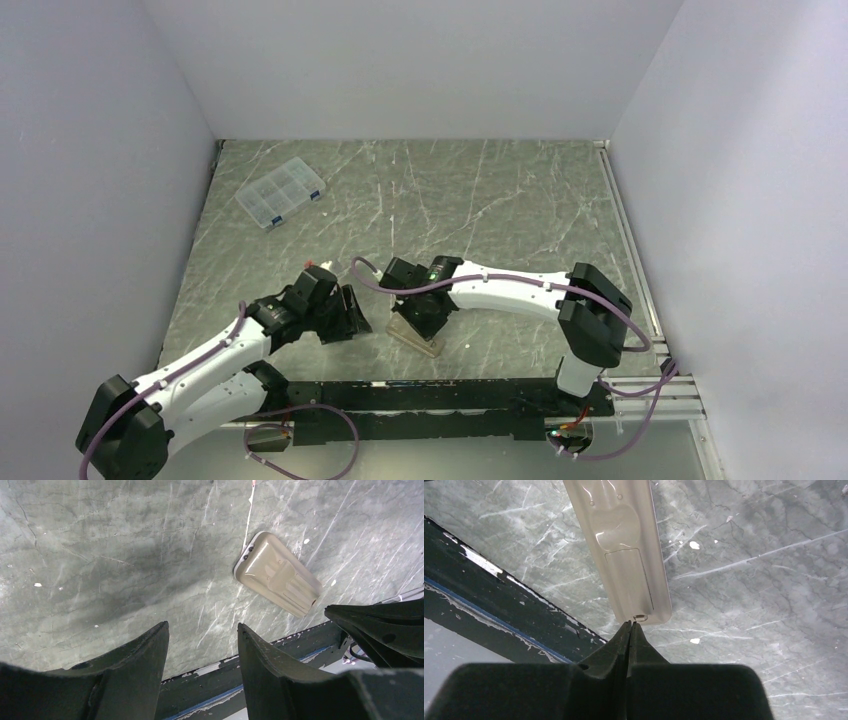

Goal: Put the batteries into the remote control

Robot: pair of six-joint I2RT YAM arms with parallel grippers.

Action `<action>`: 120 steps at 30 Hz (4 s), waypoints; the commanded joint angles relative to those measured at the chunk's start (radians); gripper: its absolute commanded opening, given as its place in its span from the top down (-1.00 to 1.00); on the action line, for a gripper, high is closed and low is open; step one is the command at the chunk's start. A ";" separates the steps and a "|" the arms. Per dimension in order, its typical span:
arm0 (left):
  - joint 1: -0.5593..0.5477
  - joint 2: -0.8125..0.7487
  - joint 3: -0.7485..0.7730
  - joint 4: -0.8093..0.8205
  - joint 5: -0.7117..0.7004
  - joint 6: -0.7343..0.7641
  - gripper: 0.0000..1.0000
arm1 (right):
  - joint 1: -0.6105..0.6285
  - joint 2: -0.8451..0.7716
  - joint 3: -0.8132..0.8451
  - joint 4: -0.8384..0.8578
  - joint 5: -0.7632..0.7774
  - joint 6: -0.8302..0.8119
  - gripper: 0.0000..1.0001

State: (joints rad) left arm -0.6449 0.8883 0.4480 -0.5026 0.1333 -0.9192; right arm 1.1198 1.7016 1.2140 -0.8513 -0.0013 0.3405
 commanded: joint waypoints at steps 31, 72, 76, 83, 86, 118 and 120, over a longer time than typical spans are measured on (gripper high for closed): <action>0.005 0.000 0.061 -0.027 -0.012 0.016 -0.16 | -0.003 0.020 -0.108 0.138 -0.023 0.040 1.00; 0.005 -0.085 0.148 -0.144 -0.007 0.045 -0.47 | -0.002 -0.113 -0.252 0.308 -0.012 -0.028 -0.54; 0.005 -0.093 0.150 -0.159 -0.007 0.029 -0.52 | 0.001 -0.107 -0.262 0.318 -0.005 -0.028 -0.51; 0.005 -0.125 0.148 -0.185 -0.007 0.007 -0.59 | 0.026 -0.064 -0.253 0.322 0.033 -0.026 -0.45; 0.005 -0.132 0.153 -0.203 -0.010 0.001 -0.61 | 0.042 -0.046 -0.245 0.320 0.044 -0.028 -0.41; 0.011 -0.182 0.072 -0.057 0.177 -0.020 -0.99 | 0.041 -0.267 -0.347 0.385 -0.092 0.036 0.72; 0.015 -0.177 0.064 -0.029 0.203 -0.014 -0.99 | 0.034 -0.299 -0.361 0.390 -0.116 0.043 0.72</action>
State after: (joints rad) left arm -0.6395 0.7044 0.5262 -0.6331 0.2588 -0.9455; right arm 1.1667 1.4792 0.8711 -0.5114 -0.0586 0.3569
